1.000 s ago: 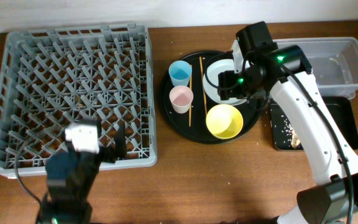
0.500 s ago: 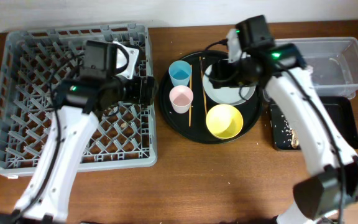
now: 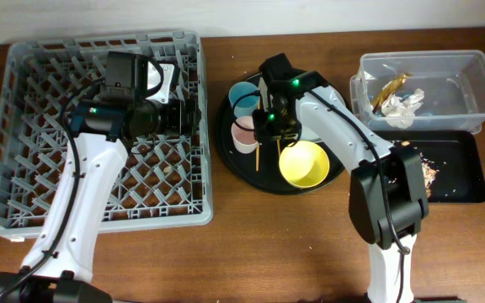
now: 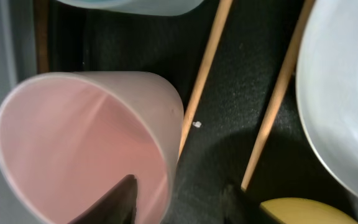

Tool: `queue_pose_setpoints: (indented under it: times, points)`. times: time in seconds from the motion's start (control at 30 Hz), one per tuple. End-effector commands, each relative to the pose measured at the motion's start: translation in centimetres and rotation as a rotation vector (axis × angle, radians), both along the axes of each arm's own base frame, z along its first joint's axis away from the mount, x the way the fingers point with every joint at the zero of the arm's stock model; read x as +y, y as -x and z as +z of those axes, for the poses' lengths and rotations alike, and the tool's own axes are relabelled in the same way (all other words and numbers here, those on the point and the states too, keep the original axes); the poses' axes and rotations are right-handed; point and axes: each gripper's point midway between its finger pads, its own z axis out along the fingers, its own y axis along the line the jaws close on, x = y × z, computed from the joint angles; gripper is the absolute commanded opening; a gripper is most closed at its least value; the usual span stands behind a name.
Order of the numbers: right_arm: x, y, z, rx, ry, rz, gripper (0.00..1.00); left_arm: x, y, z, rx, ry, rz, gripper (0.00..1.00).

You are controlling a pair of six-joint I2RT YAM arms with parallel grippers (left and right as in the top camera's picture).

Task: Sort waste into correct bins and load items into the dishwasher rack
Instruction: 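Pass the pink cup from the right gripper to the left gripper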

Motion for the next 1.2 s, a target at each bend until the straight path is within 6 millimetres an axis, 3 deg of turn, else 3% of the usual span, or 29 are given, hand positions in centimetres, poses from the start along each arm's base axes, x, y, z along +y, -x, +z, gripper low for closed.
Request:
queue_pose_setpoints:
  times: [0.0,0.07,0.1,0.17,0.27,0.33,0.43,0.53,0.6,0.73,0.83,0.97,1.17]
  points:
    - [0.5,-0.5,0.1,-0.013,-0.013,-0.002,0.34,-0.1,-0.1,1.1,-0.021,0.026,0.008,0.89]
    - [0.6,-0.4,0.1,-0.01,-0.023,0.0,0.23,-0.2,-0.1,1.1,-0.017,0.028,0.006,0.89]
    - [1.0,-0.2,0.2,0.002,-0.044,0.006,0.06,-0.1,-0.1,1.1,-0.018,0.025,0.008,0.89]
    - [1.7,0.6,1.1,0.038,-0.108,0.019,0.04,-0.4,0.3,1.0,-0.001,0.044,-0.001,0.89]
    - [1.5,1.5,5.1,0.068,-0.223,0.055,0.04,-1.8,1.1,1.5,0.032,0.162,-0.061,0.95]
    - [0.6,2.3,10.3,0.036,-0.395,0.115,0.04,-2.6,1.7,2.3,0.061,0.299,-0.113,0.98]
    - [-2.3,3.2,15.2,-0.014,-0.565,0.15,0.04,-3.4,2.3,3.3,0.088,0.508,-0.205,0.99]
    - [-3.6,3.4,17.9,-0.062,-0.761,0.208,0.04,-4.4,2.5,4.3,0.096,0.73,-0.315,0.99]
    - [-3.1,3.5,19.0,-0.11,-0.923,0.268,0.04,-5.5,2.8,5.4,0.103,0.88,-0.417,0.99]
    - [-1.7,3.7,20.5,-0.176,-1.149,0.368,0.04,-7.1,3.6,5.9,0.176,1.08,-0.539,0.99]
    - [0.2,4.3,20.7,-0.182,-1.163,0.429,0.04,-8.4,4.1,5.6,0.224,1.127,-0.579,0.99]
    - [2.3,2.8,18.4,-0.133,-1.003,0.35,0.04,-10.0,5.0,5.6,0.251,1.125,-0.616,0.99]
    - [4.7,2.5,17.3,-0.133,-0.916,0.333,0.04,-10.1,5.1,5.6,0.255,1.124,-0.62,0.96]
